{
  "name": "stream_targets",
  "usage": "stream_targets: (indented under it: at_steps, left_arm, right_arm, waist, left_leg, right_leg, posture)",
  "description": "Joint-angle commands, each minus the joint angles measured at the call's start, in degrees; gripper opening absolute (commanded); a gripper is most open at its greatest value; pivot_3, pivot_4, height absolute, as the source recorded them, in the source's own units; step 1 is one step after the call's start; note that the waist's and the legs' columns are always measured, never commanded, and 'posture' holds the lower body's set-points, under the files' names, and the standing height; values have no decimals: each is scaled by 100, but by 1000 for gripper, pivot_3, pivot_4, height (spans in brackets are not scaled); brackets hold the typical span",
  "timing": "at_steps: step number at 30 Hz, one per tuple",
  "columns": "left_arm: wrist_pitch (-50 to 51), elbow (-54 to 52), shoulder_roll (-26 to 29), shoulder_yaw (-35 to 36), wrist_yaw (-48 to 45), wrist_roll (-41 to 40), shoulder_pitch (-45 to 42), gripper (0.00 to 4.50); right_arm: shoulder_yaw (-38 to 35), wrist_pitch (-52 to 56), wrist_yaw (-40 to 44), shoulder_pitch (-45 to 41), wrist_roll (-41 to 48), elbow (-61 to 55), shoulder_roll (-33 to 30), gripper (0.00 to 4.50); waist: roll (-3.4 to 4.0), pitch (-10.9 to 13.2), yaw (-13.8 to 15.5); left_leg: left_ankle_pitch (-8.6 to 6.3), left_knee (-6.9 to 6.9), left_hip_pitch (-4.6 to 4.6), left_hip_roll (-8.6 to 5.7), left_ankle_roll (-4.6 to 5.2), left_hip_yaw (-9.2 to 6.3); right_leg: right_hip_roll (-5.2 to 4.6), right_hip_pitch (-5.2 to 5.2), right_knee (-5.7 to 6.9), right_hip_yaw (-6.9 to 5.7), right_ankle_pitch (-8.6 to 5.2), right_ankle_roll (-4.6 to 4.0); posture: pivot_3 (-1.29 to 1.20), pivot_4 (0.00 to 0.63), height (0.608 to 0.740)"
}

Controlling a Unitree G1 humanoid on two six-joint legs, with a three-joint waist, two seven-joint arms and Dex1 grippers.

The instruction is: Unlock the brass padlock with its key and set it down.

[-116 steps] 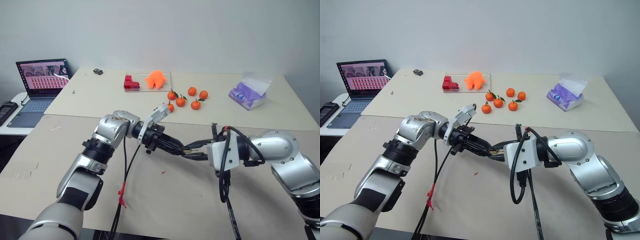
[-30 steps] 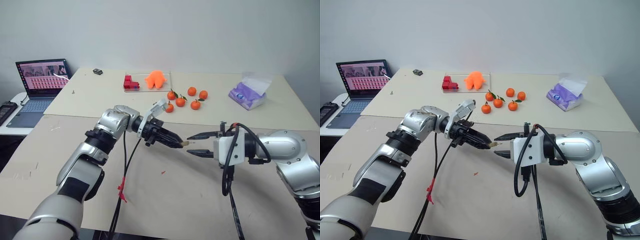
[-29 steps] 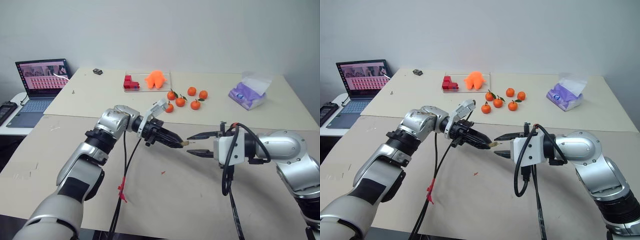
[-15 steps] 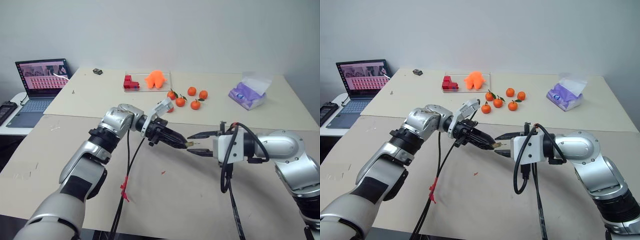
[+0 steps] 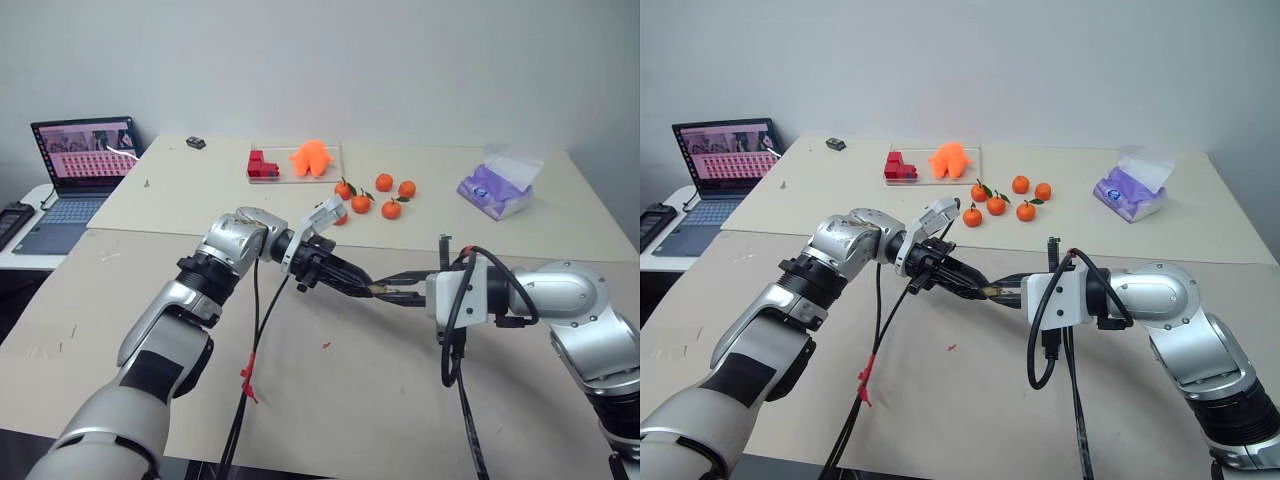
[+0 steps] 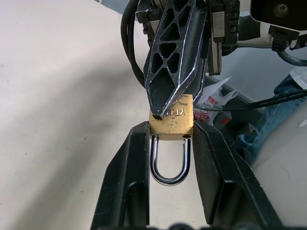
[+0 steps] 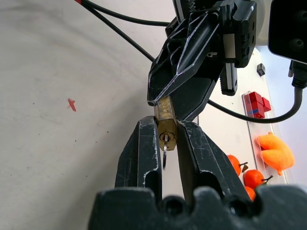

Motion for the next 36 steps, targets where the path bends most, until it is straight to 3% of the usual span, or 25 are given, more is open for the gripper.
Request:
stream_targets:
  at_steps: [1, 8, 9, 11, 14, 24, 30, 33, 36]
  left_arm:
    - [-129, -92, 2, -7, -37, -87, -128, 825]
    - [187, 15, -86, 105, -37, -92, -210, 825]
    - [317, 35, -125, 193, -37, -143, -258, 1792]
    - [445, 64, -184, 348, -37, -136, -325, 2286]
    - [470, 231, -224, 684, 90, -42, -460, 3428]
    - [839, 606, 490, 2126, 705, -107, -934, 3428]
    - [1090, -836, 656, 2167, 1130, -177, -46, 3428]
    - [1326, -1427, 563, 2247, 1471, -330, 353, 2687]
    - [1454, -1842, 547, 2214, 1542, -443, 637, 1626]
  right_arm:
    - [-206, 25, -102, -105, 70, -155, -5, 109]
    - [-228, -7, -142, -93, 20, -172, -9, 109]
    - [-225, -9, -144, -97, 15, -166, -6, 109]
    - [-219, -12, -150, -98, 10, -163, -4, 109]
    - [-208, -11, -160, -101, 4, -151, -8, 109]
    - [-328, 198, -362, -17, 122, -108, 53, 109]
    - [-504, 779, -498, -271, 512, -143, 177, 109]
    - [-553, 975, -526, -412, 636, -147, 195, 109]
    - [-540, 1065, -543, -494, 676, -154, 194, 109]
  waist:
    - [0, 0, 1]
    - [0, 0, -1]
    - [0, 0, 0]
    - [0, 0, 0]
    - [-1, 1, 2]
    - [-2, 3, -15]
    - [1, 1, 6]
    - [2, 1, 15]
    - [2, 1, 42]
  left_leg:
    - [0, 0, 0, 0, 0, 0]
    - [0, 0, 1, 1, 0, 0]
    - [0, 0, 1, 1, 0, 0]
    - [0, 0, 0, 0, 0, 0]
    - [0, 1, -3, 0, 0, 0]
    - [0, -4, 2, 6, 0, 0]
    - [3, -2, 2, 6, -6, -1]
    - [5, 1, -1, 13, -9, -3]
    - [5, 3, 0, 10, -9, -3]
  right_leg:
    - [0, 0, 0, 0, 0, 0]
    - [1, 0, 1, 0, 0, 0]
    - [1, 0, 1, 0, 0, 0]
    - [1, 0, 0, 0, 0, 0]
    - [0, -1, -1, 0, 0, 0]
    - [8, -8, 6, 0, 0, 0]
    - [-6, -7, 17, -5, 0, -1]
    - [-10, -8, 48, -7, 1, -1]
    - [-10, -8, 48, -9, 1, -1]
  posture:
    - [0, 150, 673]
    - [0, 150, 673]
    - [0, 150, 673]
    - [0, 150, 673]
    - [0, 150, 673]
    - [0, 150, 673]
    - [0, 150, 673]
    - [0, 150, 673]
    - [0, 150, 673]
